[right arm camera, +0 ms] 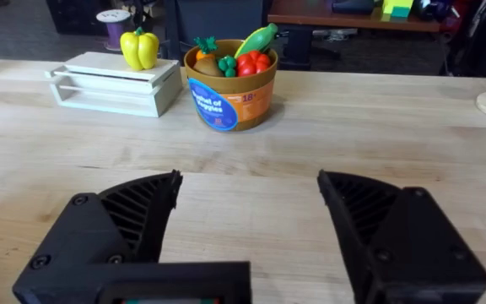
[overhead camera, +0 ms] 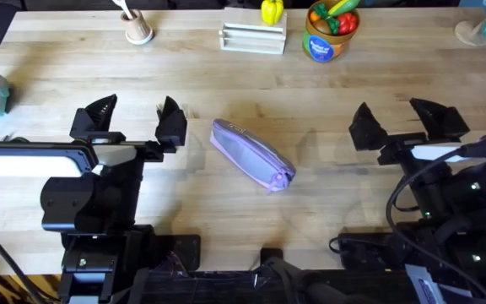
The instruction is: Unzip the bag, pick up the pens from the table one at a time and place them inside, then zip the bag closed.
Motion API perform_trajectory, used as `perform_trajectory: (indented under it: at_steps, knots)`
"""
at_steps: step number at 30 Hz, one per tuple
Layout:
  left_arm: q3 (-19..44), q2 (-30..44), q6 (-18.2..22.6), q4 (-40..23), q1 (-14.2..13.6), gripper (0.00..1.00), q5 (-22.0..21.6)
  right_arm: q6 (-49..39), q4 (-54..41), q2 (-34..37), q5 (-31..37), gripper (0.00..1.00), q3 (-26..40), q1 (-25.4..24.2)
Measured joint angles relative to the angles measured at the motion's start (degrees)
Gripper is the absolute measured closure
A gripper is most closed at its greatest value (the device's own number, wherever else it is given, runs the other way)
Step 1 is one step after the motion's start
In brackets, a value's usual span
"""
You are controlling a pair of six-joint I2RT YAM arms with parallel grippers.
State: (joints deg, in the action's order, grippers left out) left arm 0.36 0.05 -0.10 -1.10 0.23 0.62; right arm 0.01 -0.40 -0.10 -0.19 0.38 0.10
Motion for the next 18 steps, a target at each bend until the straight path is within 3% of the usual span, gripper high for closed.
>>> perform_trajectory:
  at_steps: [18]
  knots:
    - [0.11, 0.00, 0.11, -0.23, 0.02, 0.009, 0.84, -0.02, -1.67, 0.00, 0.22, 0.009, 0.62, 0.00]
